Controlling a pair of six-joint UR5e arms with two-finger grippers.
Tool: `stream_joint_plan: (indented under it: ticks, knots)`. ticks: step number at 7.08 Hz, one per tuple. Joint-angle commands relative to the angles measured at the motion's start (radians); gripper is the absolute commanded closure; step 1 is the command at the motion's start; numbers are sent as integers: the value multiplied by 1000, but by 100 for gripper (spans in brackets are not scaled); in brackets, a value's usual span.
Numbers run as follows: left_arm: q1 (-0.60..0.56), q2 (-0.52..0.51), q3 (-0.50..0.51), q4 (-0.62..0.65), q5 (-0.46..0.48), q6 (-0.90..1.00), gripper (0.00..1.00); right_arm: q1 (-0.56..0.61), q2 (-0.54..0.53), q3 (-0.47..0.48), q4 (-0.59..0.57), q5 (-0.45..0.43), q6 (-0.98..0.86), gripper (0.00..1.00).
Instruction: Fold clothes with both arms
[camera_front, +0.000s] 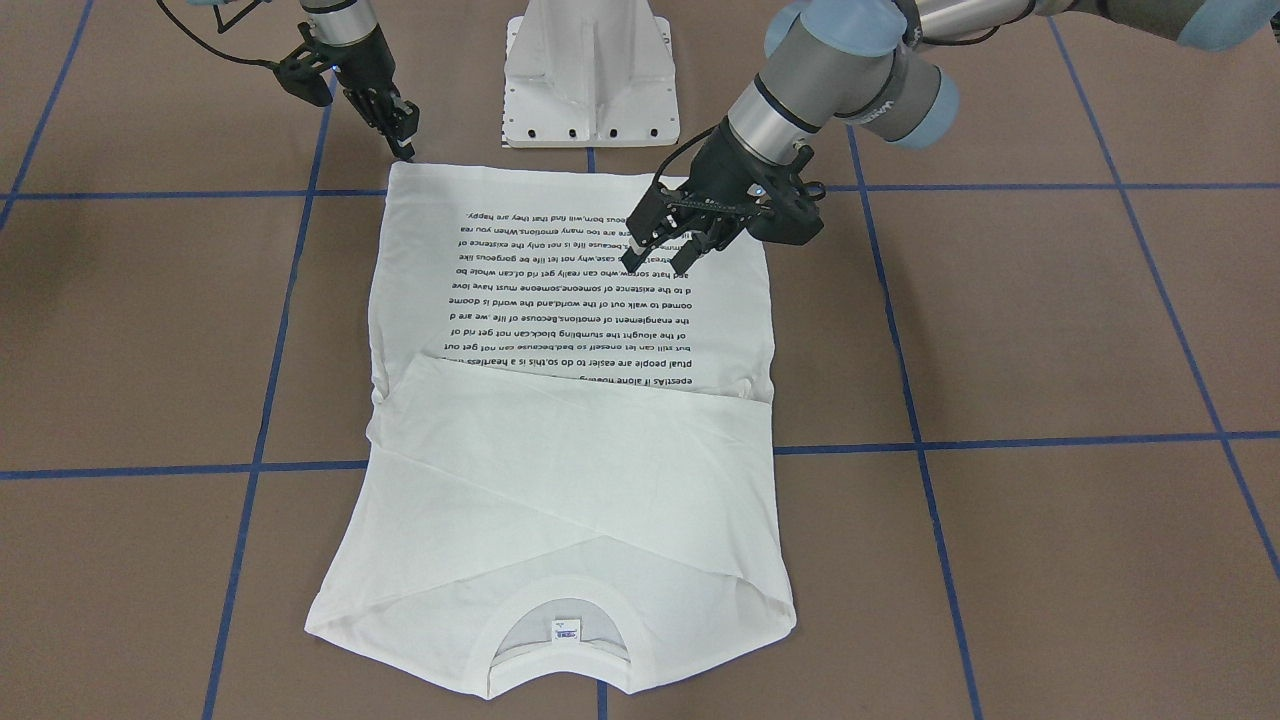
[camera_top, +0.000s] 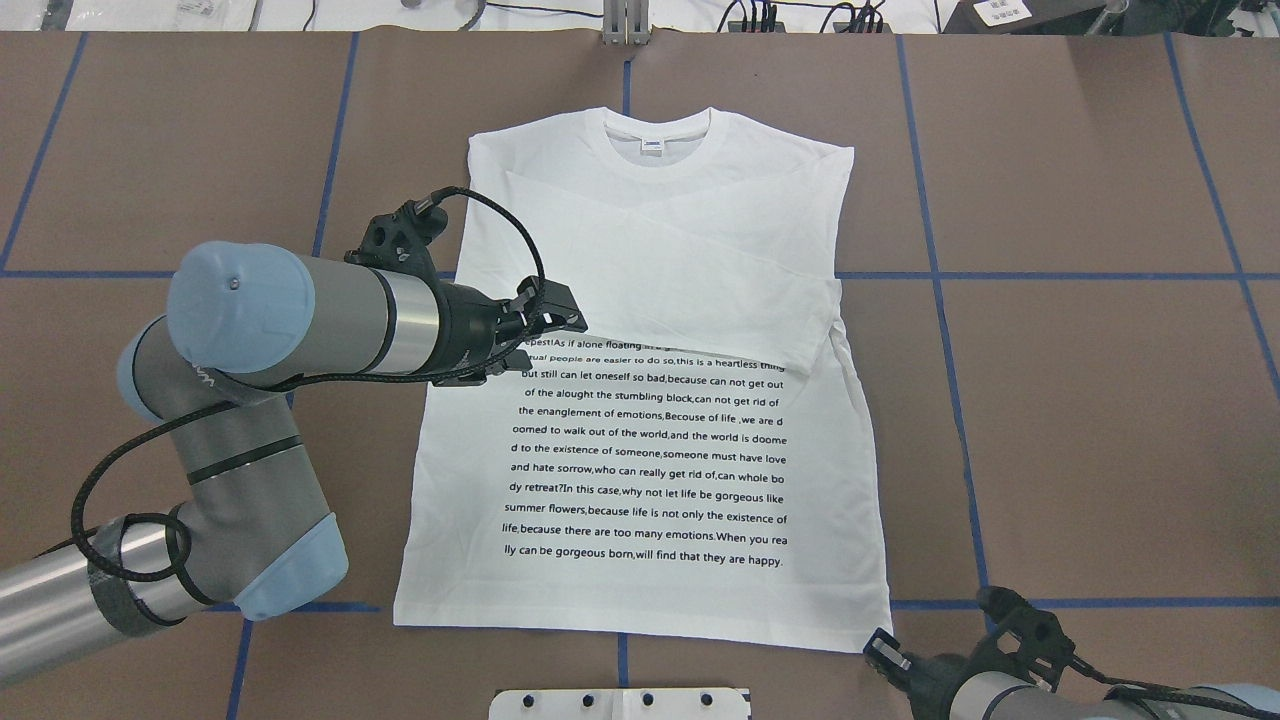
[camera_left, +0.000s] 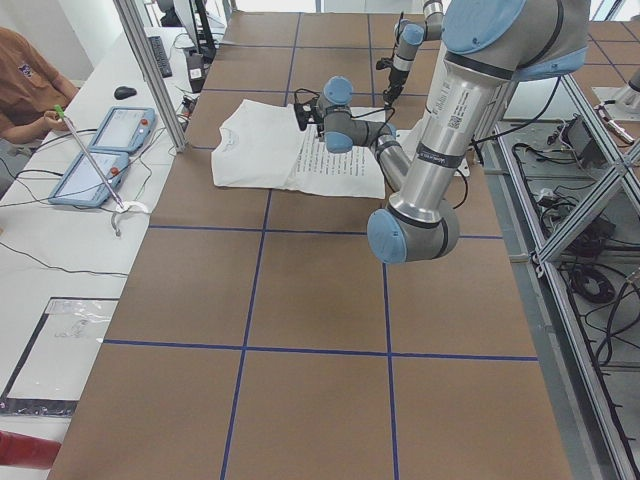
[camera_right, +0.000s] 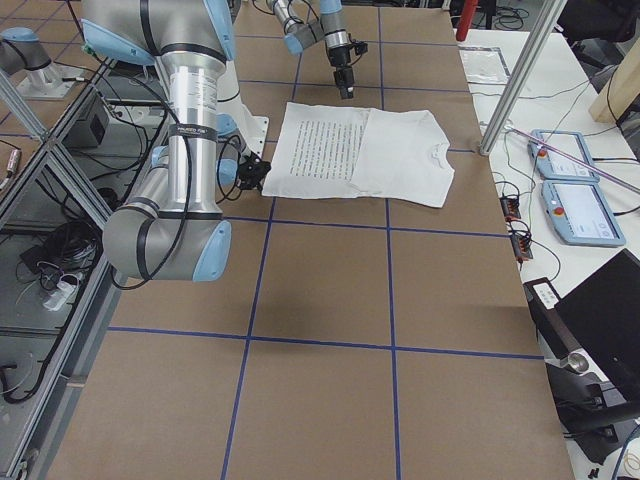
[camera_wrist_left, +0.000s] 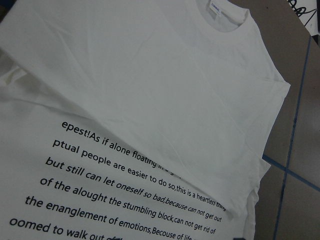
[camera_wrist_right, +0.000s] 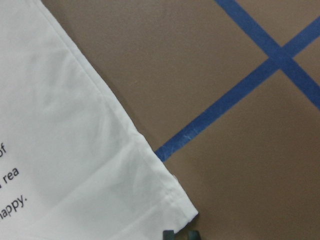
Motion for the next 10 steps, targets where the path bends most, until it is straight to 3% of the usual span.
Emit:
stream_joint_plan:
  ticks: [1,7,10]
  knots:
    - [0,2,1,0,12,0,20,-1,0,-6,0,0,0,66]
    - [2,5,1,0,18,-2,20,-4,4,-6,-48,0,-2,66]
    - [2,5,1,0,18,-2,21,-7,4,-10,-48,2,0,58]
